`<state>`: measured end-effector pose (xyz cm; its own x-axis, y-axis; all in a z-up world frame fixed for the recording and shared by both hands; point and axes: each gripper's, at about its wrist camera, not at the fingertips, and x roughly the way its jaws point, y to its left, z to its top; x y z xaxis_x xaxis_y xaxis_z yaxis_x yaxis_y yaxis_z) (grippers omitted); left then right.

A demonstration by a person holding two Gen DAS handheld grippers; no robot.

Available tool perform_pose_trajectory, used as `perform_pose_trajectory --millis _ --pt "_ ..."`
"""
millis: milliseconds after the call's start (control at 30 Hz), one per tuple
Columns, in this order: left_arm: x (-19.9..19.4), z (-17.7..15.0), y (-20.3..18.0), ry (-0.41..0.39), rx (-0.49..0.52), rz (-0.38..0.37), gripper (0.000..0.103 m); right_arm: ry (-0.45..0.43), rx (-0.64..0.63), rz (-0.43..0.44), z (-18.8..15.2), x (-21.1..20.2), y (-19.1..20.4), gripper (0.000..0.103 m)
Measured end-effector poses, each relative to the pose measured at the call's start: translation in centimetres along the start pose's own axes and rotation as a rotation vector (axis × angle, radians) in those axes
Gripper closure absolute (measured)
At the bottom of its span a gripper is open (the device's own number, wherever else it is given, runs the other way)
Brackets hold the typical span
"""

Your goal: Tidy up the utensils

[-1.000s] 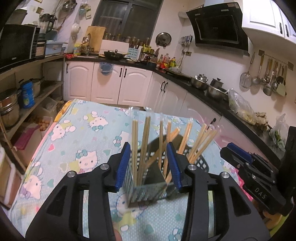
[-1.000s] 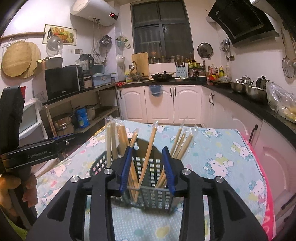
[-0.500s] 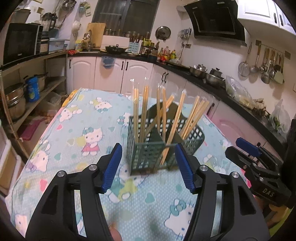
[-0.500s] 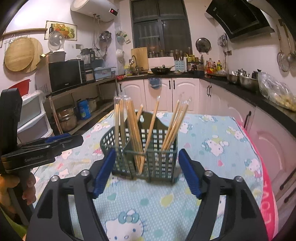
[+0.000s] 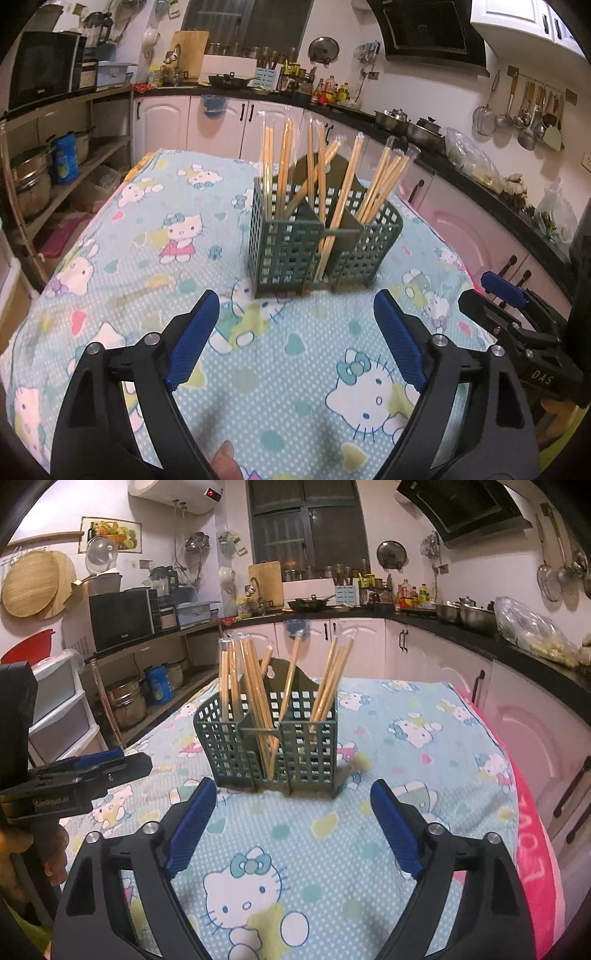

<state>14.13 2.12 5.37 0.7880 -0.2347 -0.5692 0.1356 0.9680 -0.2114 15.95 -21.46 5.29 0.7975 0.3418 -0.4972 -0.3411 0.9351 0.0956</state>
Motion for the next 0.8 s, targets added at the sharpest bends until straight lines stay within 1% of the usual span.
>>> perform_pose_trajectory --millis 67,333,633,800 --pt "-0.1 -0.7 0.1 -0.004 -0.007 0.004 0.011 0.008 0.002 -0.001 -0.4 -0.1 0.0 0.018" --pt "-0.2 -2.6 0.3 0.001 -0.017 0.026 0.011 0.033 0.009 -0.009 -2.2 -0.2 0.1 0.017" --pt "-0.1 -4.3 0.0 -0.038 0.014 0.056 0.011 0.024 0.008 -0.028 -4.0 -0.4 0.1 0.014" --pt "0.1 -5.1 -0.4 -0.075 0.037 0.064 0.011 0.004 -0.019 -0.044 -4.8 -0.5 0.5 0.013"
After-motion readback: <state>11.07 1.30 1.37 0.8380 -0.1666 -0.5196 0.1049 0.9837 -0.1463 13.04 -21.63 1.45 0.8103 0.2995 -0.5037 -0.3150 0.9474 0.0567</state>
